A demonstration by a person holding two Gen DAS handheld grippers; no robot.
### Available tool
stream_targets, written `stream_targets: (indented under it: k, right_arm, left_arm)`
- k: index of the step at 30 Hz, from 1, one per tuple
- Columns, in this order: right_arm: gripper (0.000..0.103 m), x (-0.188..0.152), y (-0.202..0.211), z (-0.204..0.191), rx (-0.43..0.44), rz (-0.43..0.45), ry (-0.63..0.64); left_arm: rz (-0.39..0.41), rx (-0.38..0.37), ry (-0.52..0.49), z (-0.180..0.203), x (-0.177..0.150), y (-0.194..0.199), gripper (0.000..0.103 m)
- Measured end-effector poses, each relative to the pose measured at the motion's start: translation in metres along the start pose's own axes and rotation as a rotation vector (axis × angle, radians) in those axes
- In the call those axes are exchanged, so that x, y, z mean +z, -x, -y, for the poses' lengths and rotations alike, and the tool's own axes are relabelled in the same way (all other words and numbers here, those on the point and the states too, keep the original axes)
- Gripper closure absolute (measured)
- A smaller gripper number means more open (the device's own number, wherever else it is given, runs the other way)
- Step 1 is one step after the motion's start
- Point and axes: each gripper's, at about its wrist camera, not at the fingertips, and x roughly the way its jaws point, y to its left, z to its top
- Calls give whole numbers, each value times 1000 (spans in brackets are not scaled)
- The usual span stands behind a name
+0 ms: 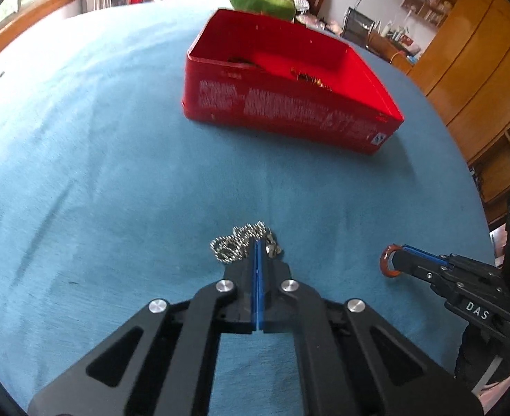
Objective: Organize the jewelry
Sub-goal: 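Grasp the silver chain with the left tool while the right tool holds the red ring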
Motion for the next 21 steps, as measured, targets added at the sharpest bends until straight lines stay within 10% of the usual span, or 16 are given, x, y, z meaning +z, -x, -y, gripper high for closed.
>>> stream_targets:
  k: [5, 9, 18, 21]
  right_arm:
    - [94, -2, -5, 0, 2, -13, -5]
    - [94, -1, -7, 0, 0, -18, -5]
    - [94, 0, -8, 1, 0, -19, -12]
    - [94, 1, -9, 3, 0, -20, -17]
  left_arm:
    - [-49, 21, -11, -4, -1, -8, 98]
    - [-37, 52, -30, 1, 2, -14, 52]
    - [-65, 116, -104, 15, 8, -44, 53]
    - [-72, 100, -109, 17, 7, -44, 78]
